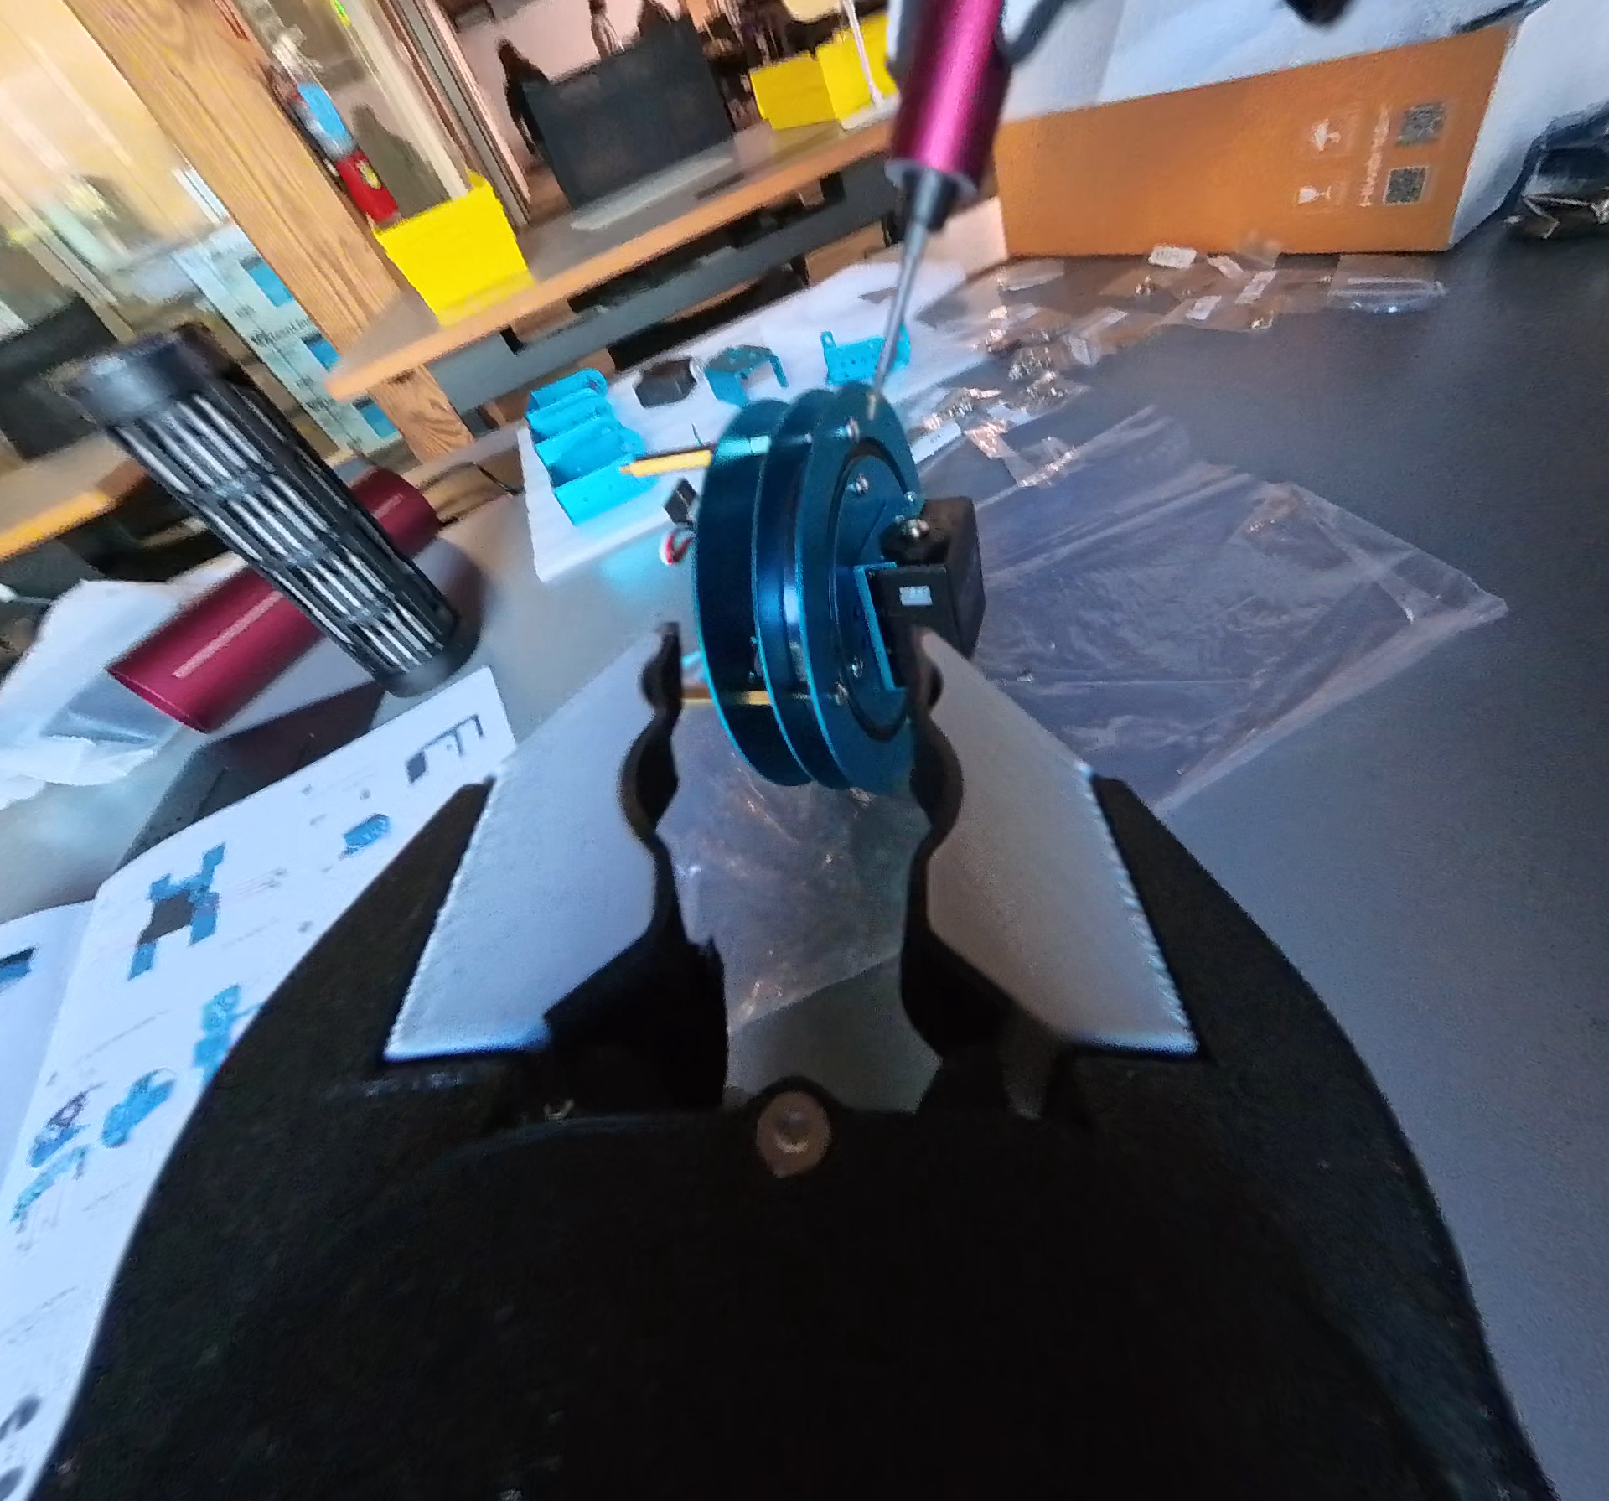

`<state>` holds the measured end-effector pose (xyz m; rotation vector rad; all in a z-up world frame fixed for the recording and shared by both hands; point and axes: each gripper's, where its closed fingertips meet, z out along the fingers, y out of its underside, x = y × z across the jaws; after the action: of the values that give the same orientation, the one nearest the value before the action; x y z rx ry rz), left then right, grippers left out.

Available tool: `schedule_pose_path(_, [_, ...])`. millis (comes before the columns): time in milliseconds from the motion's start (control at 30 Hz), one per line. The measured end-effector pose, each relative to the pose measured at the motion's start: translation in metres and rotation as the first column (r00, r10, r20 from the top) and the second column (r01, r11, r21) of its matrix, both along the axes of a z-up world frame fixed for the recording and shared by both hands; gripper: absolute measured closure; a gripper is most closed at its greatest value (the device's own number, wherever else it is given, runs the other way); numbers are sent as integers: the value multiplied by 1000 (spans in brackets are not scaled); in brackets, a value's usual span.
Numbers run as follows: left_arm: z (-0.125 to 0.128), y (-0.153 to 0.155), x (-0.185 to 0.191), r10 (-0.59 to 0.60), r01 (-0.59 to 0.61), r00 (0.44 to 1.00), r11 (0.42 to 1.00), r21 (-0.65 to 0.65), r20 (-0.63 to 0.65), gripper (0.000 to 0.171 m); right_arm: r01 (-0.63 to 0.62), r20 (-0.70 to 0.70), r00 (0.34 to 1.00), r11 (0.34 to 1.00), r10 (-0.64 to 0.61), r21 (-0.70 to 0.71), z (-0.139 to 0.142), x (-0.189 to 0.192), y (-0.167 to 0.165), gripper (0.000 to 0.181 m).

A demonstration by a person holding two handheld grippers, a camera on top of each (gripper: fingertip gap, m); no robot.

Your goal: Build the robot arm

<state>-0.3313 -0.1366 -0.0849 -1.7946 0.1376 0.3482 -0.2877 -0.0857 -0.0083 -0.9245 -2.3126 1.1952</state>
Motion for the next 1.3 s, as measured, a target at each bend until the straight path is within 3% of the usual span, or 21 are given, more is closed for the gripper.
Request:
schedule_pose_path(33, [-5, 2, -1, 0, 0, 1000, 1000, -21, 13, 111, -30, 30, 999, 1000, 30, 1, 2, -3, -1, 159])
schedule_pose_path(167, [-6, 9, -1, -14, 15, 998, 1000, -1, 62, 103, -137, 154, 980, 988, 126, 66, 1, -8, -2, 159])
schedule_pose_path(367, [0, 19, 10, -119, 117, 991, 992, 45, 53, 92, -199, 278, 948, 971, 156, 134, -6, -18, -4, 159])
schedule_pose_path(700, [-3, 33, 2, -120, 117, 991, 992, 49, 58, 93, -215, 308, 940, 955, 146, 205, -25, -24, -13, 159])
schedule_pose_path(1300, [-7, 37, 3, -115, 115, 993, 993, 27, 20, 98, -230, 334, 931, 947, 147, 226, -30, -26, -13, 160])
